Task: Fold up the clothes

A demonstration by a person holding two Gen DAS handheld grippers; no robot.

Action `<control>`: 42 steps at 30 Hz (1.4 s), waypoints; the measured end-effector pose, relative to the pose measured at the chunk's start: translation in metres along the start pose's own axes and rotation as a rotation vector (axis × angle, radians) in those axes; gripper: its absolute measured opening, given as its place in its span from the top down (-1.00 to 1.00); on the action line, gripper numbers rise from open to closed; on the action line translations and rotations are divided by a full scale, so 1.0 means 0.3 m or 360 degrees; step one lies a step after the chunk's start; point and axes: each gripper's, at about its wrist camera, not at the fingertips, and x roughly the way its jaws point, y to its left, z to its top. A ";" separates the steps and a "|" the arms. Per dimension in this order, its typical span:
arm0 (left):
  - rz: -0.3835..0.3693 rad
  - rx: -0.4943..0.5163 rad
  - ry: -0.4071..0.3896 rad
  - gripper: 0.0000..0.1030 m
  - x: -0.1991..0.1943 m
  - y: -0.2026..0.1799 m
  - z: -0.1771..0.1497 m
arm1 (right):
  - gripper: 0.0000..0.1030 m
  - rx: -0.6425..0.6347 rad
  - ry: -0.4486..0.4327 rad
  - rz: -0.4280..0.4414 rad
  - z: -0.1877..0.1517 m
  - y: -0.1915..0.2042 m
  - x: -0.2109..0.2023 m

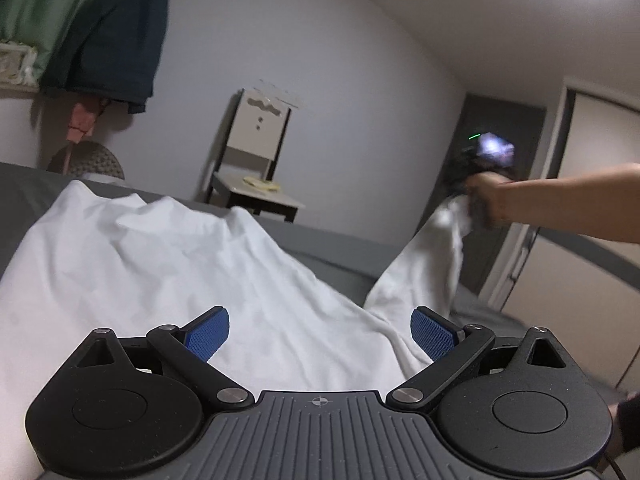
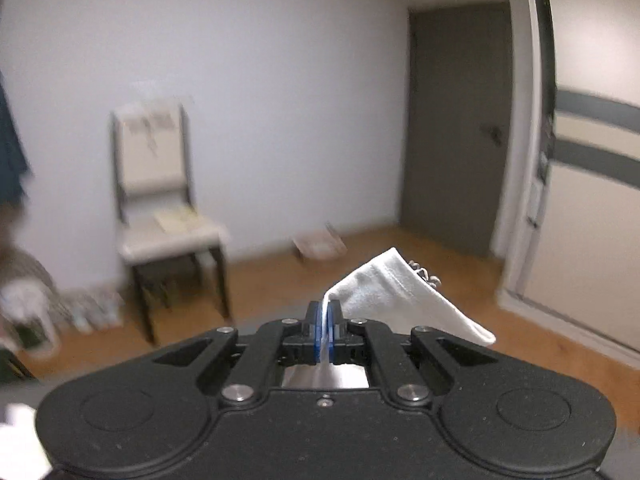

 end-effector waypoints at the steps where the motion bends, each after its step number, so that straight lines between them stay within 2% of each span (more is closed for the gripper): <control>1: -0.0010 0.0022 0.0009 -0.91 0.006 0.001 -0.008 | 0.91 -0.0015 0.0082 0.0016 -0.048 0.027 0.076; 2: -0.0022 0.0044 0.0014 -0.91 0.010 0.003 -0.014 | 0.88 -0.0036 0.0184 0.0037 -0.100 0.049 0.150; 4: -0.0014 0.0099 0.0050 -0.91 0.029 0.002 -0.026 | 0.68 0.0001 0.0342 0.0086 -0.175 0.067 0.249; 5: -0.0010 0.0115 0.0060 -0.91 0.032 0.001 -0.029 | 0.33 0.0048 0.0380 0.0132 -0.192 0.060 0.275; 6: -0.0011 0.0122 0.0074 -0.91 0.037 0.000 -0.031 | 0.10 0.0112 0.0370 0.0209 -0.190 0.038 0.282; 8: -0.0024 0.0119 0.0081 -0.91 0.039 -0.003 -0.033 | 0.04 0.0234 0.0336 0.0343 -0.180 -0.016 0.290; 10: -0.0029 0.0101 0.0099 -0.91 0.037 -0.009 -0.035 | 0.01 0.0292 0.0292 0.0311 -0.159 -0.123 0.276; 13: -0.0049 0.0111 0.0101 -0.91 0.022 -0.026 -0.041 | 0.05 0.0361 0.0363 0.0200 -0.172 -0.294 0.270; 16: -0.0042 0.0149 0.0097 -0.91 0.007 -0.045 -0.048 | 0.25 0.0415 0.0463 0.0202 -0.229 -0.410 0.266; 19: -0.0034 0.0168 0.0092 -0.91 -0.023 -0.064 -0.047 | 0.36 0.0473 0.0500 0.0220 -0.278 -0.451 0.271; 21: -0.0026 0.0162 0.0098 -0.91 -0.038 -0.072 -0.046 | 0.53 0.0523 0.0523 0.0262 -0.321 -0.454 0.285; 23: -0.0009 0.0157 0.0108 -0.91 -0.044 -0.075 -0.046 | 0.55 0.0514 0.0537 0.0292 -0.331 -0.439 0.305; 26: 0.0014 0.0147 0.0124 -0.91 -0.048 -0.078 -0.044 | 0.55 0.0474 0.0504 0.0323 -0.338 -0.424 0.333; 31: 0.0022 0.0085 0.0133 -0.91 -0.027 -0.080 -0.028 | 0.55 0.0565 0.0440 0.0389 -0.341 -0.421 0.406; 35: 0.0055 0.0078 0.0161 -0.91 0.009 -0.083 -0.038 | 0.54 0.0661 0.0416 0.0501 -0.350 -0.431 0.475; 36: 0.0066 0.0083 0.0172 -0.91 0.019 -0.085 -0.042 | 0.57 0.0668 0.0405 0.0528 -0.349 -0.431 0.483; 37: 0.0072 0.0100 0.0194 -0.91 0.027 -0.086 -0.050 | 0.68 0.0660 0.0402 0.0555 -0.344 -0.429 0.491; 38: 0.0079 0.0116 0.0216 -0.91 0.036 -0.088 -0.057 | 0.92 0.0630 0.0412 0.0584 -0.332 -0.426 0.496; 39: 0.0076 0.0130 0.0229 -0.91 0.041 -0.093 -0.062 | 0.92 0.0582 0.0400 0.0581 -0.316 -0.422 0.494; 42: 0.0065 0.0186 0.0258 -0.91 0.050 -0.111 -0.074 | 0.92 0.0429 0.0242 0.0457 -0.238 -0.429 0.447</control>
